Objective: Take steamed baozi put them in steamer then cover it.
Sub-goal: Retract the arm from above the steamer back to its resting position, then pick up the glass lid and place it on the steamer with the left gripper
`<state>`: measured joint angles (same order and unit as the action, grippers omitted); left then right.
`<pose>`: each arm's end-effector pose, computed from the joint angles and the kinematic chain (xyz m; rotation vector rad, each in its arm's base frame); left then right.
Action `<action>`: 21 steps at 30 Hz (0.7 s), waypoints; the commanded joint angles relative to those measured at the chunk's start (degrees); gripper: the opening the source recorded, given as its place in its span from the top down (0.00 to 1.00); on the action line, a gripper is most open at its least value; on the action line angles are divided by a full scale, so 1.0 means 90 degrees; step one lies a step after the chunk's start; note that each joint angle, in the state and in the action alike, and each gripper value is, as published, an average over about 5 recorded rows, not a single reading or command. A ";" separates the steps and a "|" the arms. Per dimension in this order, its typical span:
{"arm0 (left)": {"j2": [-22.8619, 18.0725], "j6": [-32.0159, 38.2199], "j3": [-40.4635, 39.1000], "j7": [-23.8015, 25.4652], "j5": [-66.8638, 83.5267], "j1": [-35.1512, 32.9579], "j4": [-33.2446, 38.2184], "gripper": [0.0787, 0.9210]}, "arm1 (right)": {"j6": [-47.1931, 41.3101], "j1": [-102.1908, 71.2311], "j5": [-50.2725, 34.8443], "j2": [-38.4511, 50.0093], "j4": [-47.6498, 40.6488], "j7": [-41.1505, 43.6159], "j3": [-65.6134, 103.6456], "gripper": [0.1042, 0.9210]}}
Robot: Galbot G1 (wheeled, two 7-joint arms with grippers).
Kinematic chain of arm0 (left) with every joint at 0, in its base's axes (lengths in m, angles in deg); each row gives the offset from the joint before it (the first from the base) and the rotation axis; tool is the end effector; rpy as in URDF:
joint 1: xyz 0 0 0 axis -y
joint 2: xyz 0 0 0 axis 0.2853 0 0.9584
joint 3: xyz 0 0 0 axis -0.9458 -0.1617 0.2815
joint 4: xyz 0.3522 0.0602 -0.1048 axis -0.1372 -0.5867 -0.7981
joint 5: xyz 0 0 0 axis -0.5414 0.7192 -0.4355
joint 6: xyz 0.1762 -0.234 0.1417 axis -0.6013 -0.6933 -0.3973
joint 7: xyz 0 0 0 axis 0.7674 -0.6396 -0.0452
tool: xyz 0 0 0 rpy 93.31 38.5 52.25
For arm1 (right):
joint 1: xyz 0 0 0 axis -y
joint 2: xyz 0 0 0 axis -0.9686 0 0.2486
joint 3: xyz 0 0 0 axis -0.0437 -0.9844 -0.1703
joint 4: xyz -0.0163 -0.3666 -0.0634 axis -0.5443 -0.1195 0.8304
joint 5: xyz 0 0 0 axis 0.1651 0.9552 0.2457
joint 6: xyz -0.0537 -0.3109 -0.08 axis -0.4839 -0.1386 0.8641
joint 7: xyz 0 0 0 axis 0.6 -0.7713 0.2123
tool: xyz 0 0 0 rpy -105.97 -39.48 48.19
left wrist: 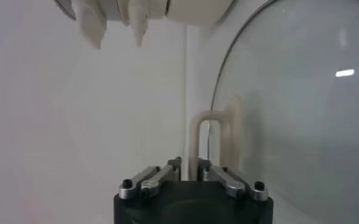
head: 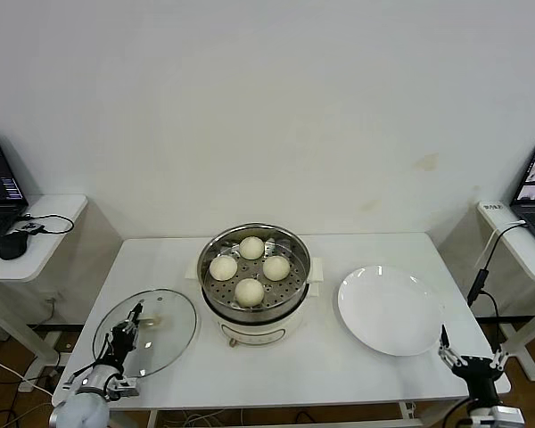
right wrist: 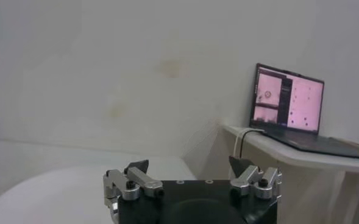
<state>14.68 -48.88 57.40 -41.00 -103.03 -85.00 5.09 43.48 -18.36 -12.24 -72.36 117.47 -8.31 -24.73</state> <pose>0.2348 0.1958 -0.4430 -0.1688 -2.1899 -2.1606 0.1047 -0.1512 -0.3625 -0.3395 -3.0511 0.2538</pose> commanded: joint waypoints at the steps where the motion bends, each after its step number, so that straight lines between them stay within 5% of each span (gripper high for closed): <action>1: 0.0131 -0.0340 0.0319 -0.0017 0.0199 -0.0460 0.1191 0.93 | -0.0059 -0.0046 -0.0069 -0.0021 0.0199 0.0023 -0.0274 0.12; 14: 0.0879 -0.0971 0.1473 0.1294 0.0503 -0.0990 0.3114 0.93 | -0.0046 -0.0228 0.0198 0.0014 0.0364 0.0081 -0.0567 0.12; 21: 0.1296 -0.1460 0.1005 0.1754 0.0931 -0.0804 0.3764 0.93 | 0.0067 -0.0305 0.0610 -0.0060 0.0325 0.0126 -0.0750 0.12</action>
<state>21.22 -56.73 66.80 -32.28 -98.60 -91.98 27.40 43.61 -20.65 -9.99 -72.59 120.27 -7.38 -29.74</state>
